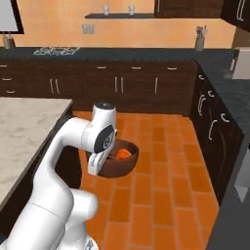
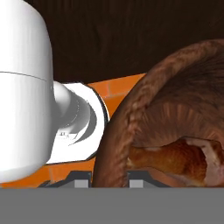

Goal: Pick the chicken drumstick and squash from their plates and place them in the bowl. Then put the bowl in the fridge.

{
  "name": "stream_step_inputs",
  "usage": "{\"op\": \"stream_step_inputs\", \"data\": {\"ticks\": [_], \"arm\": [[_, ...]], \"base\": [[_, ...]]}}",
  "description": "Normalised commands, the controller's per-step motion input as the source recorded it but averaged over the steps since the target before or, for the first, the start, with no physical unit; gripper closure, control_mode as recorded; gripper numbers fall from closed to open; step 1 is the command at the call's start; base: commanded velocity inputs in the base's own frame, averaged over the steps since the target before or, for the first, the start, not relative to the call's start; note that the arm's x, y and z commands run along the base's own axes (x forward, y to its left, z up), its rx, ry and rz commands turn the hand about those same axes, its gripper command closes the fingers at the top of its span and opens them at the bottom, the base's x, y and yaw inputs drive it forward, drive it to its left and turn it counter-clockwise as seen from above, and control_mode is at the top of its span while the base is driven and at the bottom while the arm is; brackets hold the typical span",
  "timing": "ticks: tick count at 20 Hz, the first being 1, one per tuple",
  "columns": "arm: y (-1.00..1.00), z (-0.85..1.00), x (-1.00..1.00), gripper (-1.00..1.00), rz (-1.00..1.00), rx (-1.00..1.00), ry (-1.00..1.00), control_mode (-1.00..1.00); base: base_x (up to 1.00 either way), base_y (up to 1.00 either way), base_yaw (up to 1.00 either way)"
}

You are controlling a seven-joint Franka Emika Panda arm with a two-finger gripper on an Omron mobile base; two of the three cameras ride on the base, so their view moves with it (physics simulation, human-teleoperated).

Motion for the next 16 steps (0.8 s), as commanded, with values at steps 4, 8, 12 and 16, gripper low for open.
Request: {"op": "stream_step_inputs", "data": {"ticks": [4,8,12,16], "arm": [[0.0,0.0,0.0,1.0,0.0,0.0,0.0,1.0],[0.0,0.0,0.0,1.0,0.0,0.0,0.0,1.0],[0.0,0.0,0.0,1.0,0.0,0.0,0.0,1.0],[0.0,0.0,0.0,1.0,0.0,0.0,0.0,1.0]], "base": [[0.4,0.28,-0.79],[0.0,0.28,-0.94],[0.57,0.76,-0.66],[1.0,0.99,-0.2]]}}
